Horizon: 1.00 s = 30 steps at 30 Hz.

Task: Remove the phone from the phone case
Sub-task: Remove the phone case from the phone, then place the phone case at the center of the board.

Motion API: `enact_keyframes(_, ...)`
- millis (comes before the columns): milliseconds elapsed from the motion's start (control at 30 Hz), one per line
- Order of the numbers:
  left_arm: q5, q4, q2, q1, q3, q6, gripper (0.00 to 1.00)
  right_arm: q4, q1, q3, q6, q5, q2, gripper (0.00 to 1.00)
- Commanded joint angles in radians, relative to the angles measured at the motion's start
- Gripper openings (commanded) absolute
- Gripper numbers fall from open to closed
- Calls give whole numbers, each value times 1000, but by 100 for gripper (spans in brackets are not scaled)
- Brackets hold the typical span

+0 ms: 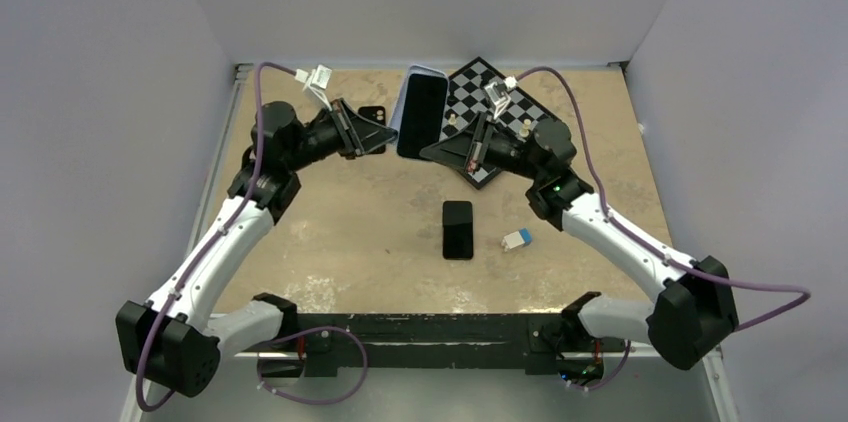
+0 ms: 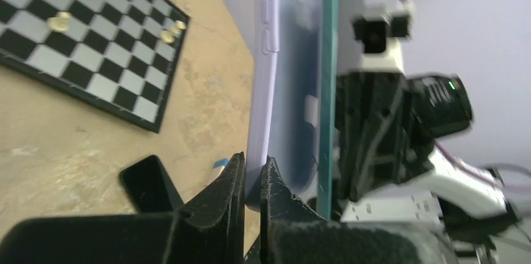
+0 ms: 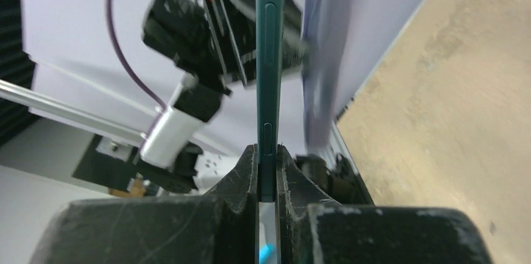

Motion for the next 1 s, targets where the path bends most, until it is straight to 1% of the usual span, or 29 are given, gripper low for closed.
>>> enact_keyframes(0, -280, -299, 52, 57, 93, 136, 0, -239, 11, -15, -280, 17, -142, 0)
enact_keyframes(133, -246, -323, 160, 142, 126, 173, 0, -442, 10, -64, -419, 122, -238, 0)
enact_keyframes(233, -193, -313, 260, 196, 180, 192, 0, -534, 6, -112, -470, 205, -305, 0)
enact_keyframes(367, -188, -399, 437, 214, 344, 283, 0, -609, -3, -146, -504, 257, -359, 0)
enact_keyframes(467, -213, -459, 581, 236, 450, 329, 0, -618, -8, -167, -509, 254, -368, 0)
enact_keyframes(533, -198, -467, 654, 257, 495, 319, 0, -619, -10, -174, -511, 249, -370, 0)
enact_keyframes(633, -214, -456, 732, 264, 536, 315, 0, -621, -12, -180, -514, 248, -373, 0)
enact_keyframes(733, -196, -361, 775, 264, 509, 254, 0, -624, -14, -185, -519, 252, -372, 0)
enact_keyframes(800, -215, -315, 795, 263, 491, 226, 0, -622, -16, -189, -519, 248, -366, 0)
enact_keyframes(967, -312, -296, 817, 261, 472, 231, 0, -612, -18, -202, -512, 238, -362, 0)
